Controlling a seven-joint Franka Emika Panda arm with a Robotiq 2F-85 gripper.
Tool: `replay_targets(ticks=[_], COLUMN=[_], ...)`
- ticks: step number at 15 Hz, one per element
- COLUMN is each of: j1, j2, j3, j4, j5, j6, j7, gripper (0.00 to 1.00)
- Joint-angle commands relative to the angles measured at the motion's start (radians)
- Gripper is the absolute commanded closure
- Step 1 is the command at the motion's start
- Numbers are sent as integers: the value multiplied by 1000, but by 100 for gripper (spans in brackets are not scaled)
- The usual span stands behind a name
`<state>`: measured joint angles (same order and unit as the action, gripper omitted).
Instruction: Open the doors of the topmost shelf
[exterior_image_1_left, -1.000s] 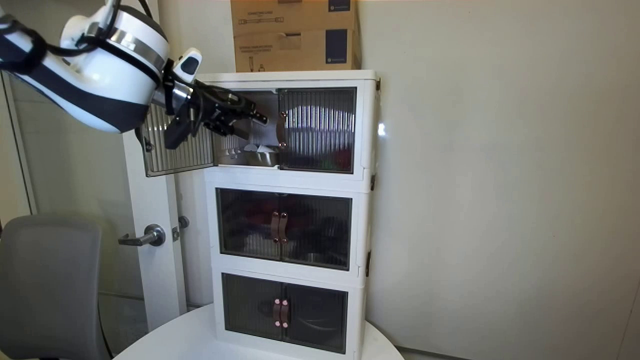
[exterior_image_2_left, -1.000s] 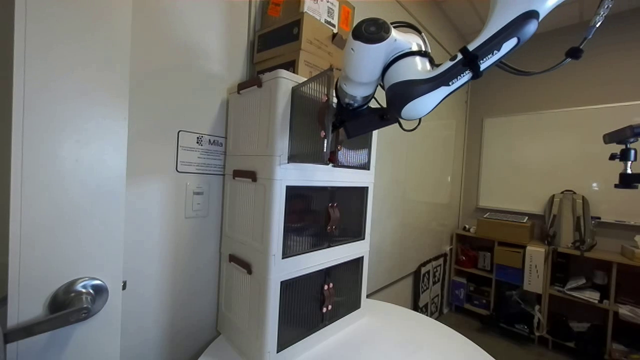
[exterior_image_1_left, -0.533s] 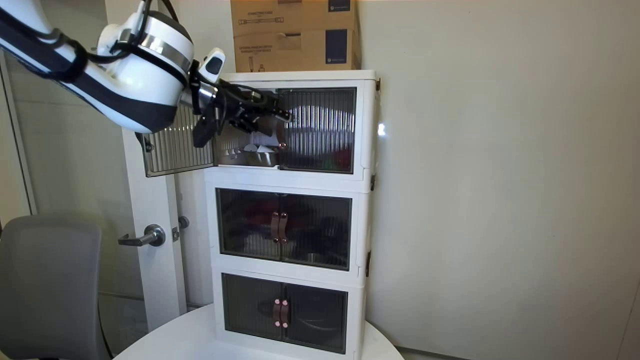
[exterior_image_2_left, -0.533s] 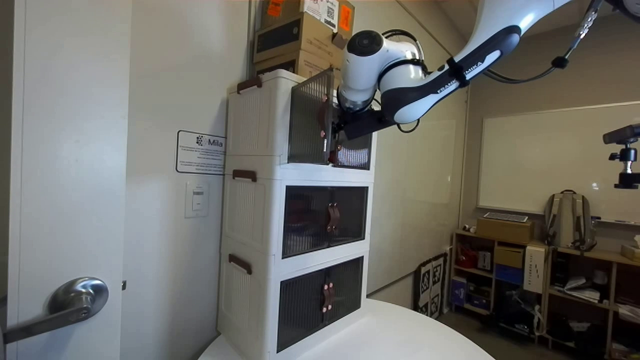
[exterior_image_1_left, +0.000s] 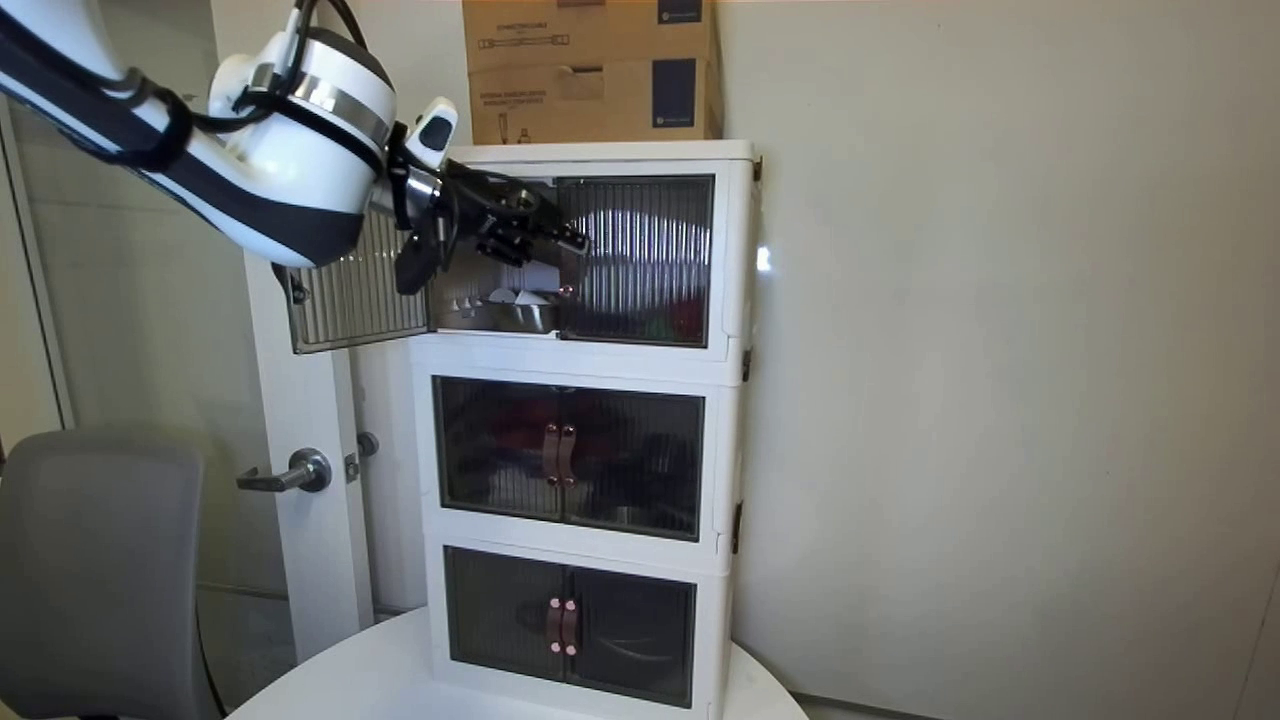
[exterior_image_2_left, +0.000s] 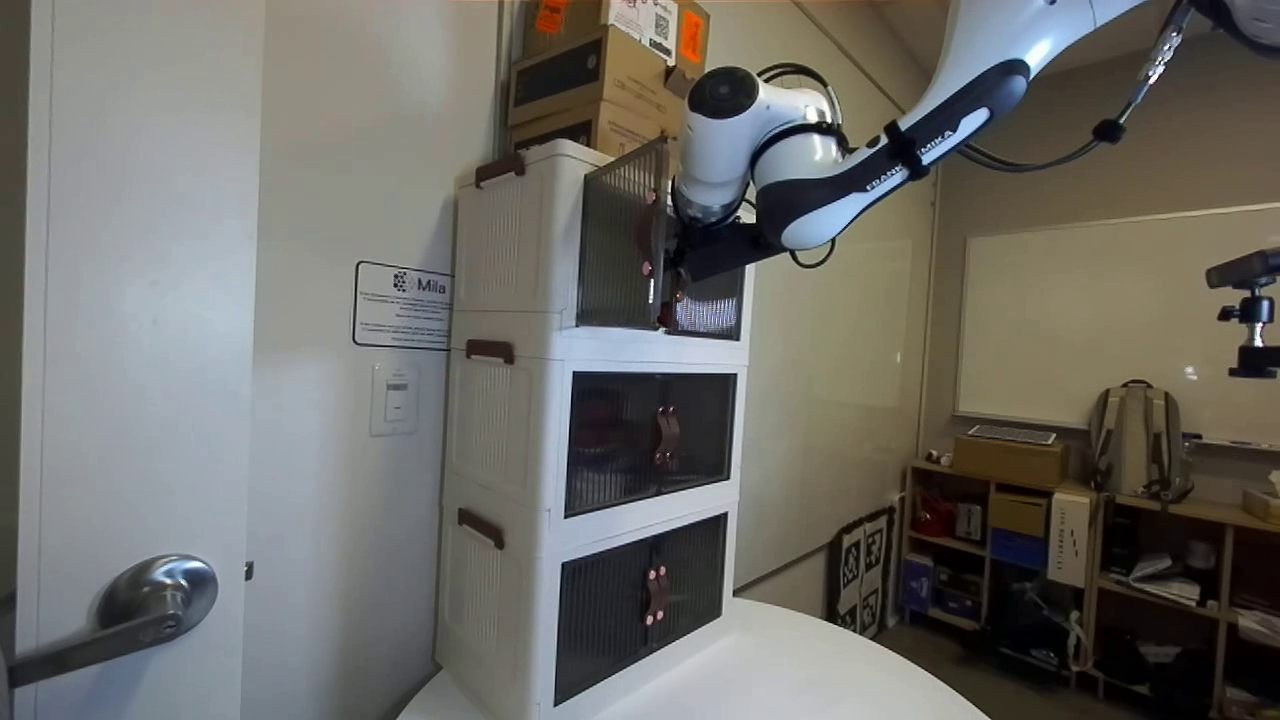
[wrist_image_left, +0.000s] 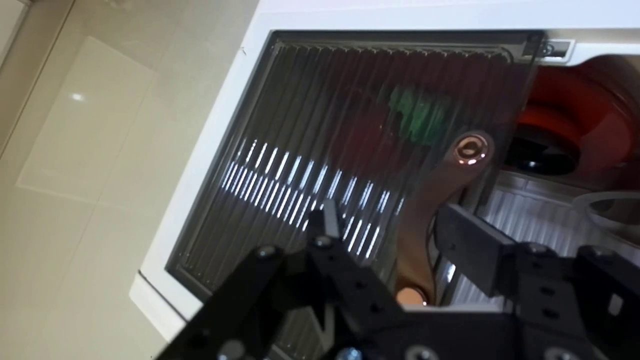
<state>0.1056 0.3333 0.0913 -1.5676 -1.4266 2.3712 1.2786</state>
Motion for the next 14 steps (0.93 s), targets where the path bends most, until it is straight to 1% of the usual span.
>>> replay_targets(ticks=[1, 2, 3, 5, 6, 7, 8, 9, 14], j1=[5, 4, 4, 2, -2, -4, -7, -13, -32], j2=[6, 3, 0, -10, -17, -22, -36, -50, -165], j3=[-30, -33, -33, -36, -40, -42, -42, -40, -61], j4=[29, 26, 22, 8, 1, -5, -23, -42, -183], j5=[-3, -3, -3, 0, 1, 2, 9, 30, 65], j6=[-26, -24, -23, -20, -24, -22, -19, -11, -25], j7=[21, 24, 29, 42, 46, 51, 49, 37, 70], gripper=[80, 86, 90, 94, 97, 94, 93, 92, 92])
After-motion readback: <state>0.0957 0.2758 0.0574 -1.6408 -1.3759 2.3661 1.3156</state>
